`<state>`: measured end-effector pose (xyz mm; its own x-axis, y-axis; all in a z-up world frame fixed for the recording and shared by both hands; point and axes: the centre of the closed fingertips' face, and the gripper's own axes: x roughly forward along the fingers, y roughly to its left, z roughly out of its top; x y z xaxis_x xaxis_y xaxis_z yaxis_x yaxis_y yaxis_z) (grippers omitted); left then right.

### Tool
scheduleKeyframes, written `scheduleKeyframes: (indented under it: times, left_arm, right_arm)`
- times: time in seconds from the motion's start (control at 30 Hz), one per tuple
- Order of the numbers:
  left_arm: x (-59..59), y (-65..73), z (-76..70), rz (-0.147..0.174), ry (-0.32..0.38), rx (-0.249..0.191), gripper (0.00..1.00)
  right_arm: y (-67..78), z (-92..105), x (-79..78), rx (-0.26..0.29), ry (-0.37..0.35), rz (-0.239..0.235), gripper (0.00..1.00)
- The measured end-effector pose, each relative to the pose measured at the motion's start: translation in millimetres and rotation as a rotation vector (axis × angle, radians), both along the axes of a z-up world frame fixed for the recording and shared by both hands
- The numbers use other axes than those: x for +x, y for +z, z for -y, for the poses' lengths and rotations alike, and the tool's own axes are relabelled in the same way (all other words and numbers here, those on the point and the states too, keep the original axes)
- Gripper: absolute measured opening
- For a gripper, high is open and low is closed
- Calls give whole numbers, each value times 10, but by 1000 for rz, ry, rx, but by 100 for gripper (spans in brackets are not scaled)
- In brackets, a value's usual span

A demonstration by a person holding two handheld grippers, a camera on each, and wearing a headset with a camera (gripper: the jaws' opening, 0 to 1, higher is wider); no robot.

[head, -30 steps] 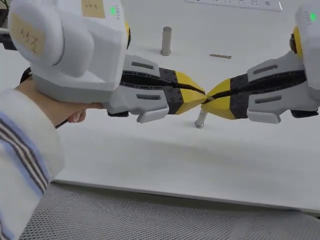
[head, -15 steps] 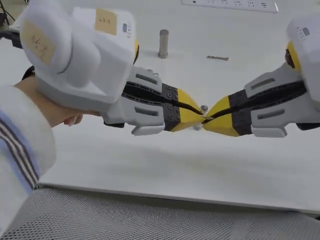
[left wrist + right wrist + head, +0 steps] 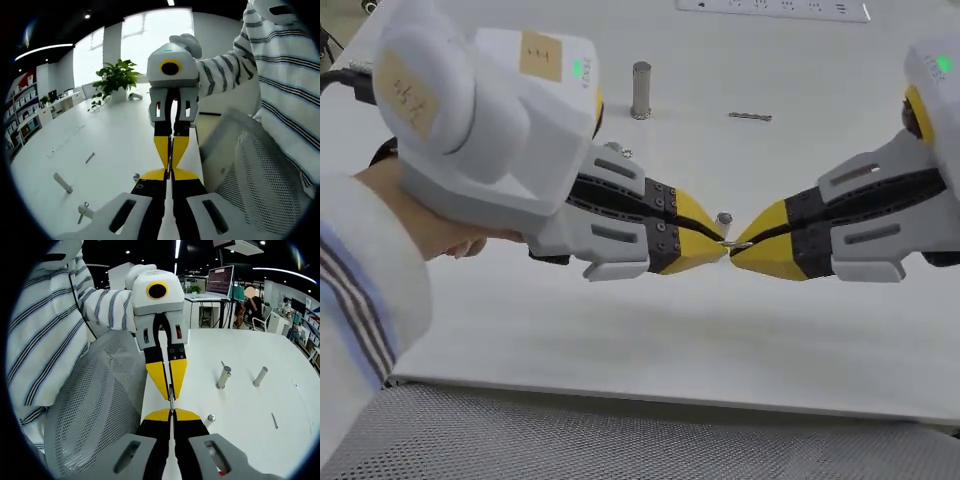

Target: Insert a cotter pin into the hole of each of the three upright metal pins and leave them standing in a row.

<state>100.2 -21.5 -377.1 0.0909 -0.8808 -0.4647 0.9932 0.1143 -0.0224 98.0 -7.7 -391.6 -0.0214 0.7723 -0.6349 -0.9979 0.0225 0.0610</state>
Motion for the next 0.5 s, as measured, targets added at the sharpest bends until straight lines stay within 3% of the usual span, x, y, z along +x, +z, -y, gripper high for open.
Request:
scheduleKeyframes:
  times: [0.03,0.2,0.5]
  left_arm:
    - [8,-20,-11,-23,13,8,1]
    - [113,-97,-72,-43,58,25,14]
    - [339,-289,-106,-28,154,87,15]
  right_arm:
    - [-1,19,23,1,-6,1,0]
    - [-49,126,111,-13,-45,9,0]
    - [-292,365,320,-102,-146,19,0]
